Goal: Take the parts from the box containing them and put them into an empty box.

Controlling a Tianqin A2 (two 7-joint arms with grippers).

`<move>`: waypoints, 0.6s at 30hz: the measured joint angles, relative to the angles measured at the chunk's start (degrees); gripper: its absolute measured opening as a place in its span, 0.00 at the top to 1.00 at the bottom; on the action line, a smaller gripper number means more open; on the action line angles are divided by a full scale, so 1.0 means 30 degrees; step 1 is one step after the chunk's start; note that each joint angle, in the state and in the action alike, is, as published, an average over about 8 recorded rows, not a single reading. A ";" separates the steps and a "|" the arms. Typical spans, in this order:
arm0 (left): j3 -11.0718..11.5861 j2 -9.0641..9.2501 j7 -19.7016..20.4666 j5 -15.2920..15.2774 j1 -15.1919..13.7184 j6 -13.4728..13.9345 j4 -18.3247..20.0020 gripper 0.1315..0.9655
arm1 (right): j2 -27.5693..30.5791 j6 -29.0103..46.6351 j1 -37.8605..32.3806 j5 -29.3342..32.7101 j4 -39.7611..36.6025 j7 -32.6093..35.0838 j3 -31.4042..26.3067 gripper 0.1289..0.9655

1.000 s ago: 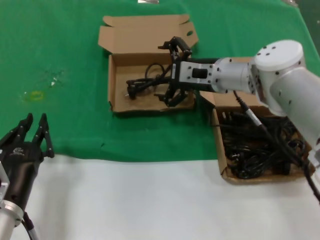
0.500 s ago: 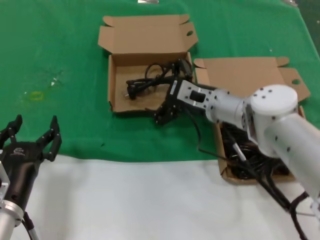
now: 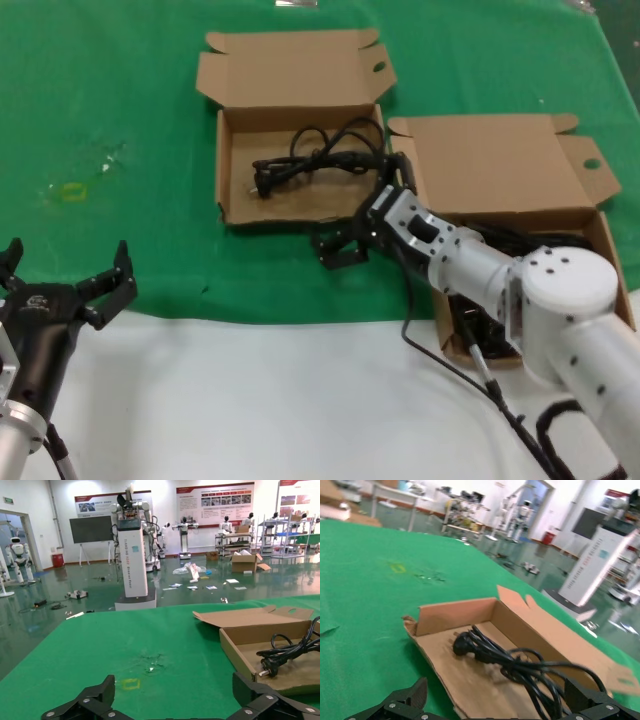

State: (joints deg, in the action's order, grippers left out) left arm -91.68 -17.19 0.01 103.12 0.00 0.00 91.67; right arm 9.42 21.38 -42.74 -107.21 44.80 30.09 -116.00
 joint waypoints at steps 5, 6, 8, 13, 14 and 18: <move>0.0000 0.0000 0.0000 0.0000 0.0000 0.0000 0.0000 0.19 | 0.0311 -0.0861 0.1710 0.0164 0.1887 -0.1211 0.0979 0.00; 0.0000 0.0000 0.0000 0.0000 0.0000 0.0000 0.0000 0.17 | 0.0374 -0.1034 0.2057 0.0197 0.2268 -0.1454 0.1175 0.00; 0.0000 0.0000 0.0000 0.0000 0.0000 0.0000 0.0000 0.13 | 0.0498 -0.1375 0.2739 0.0262 0.3017 -0.1935 0.1564 0.00; 0.0000 0.0000 -0.0001 0.0000 0.0000 0.0000 0.0000 0.06 | 0.0810 -0.2233 0.4456 0.0426 0.4897 -0.3141 0.2540 0.00; 0.0000 0.0000 -0.0001 0.0000 0.0000 0.0000 0.0000 0.06 | 0.0873 -0.2407 0.4804 0.0459 0.5279 -0.3386 0.2738 0.00; 0.0000 0.0000 -0.0006 0.0001 0.0000 0.0000 0.0000 0.04 | 0.1122 -0.3090 0.6171 0.0589 0.6776 -0.4346 0.3515 0.00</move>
State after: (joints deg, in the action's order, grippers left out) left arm -91.67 -17.19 0.00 103.13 0.00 0.00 91.67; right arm 12.78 12.11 -24.23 -105.44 65.12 17.05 -105.45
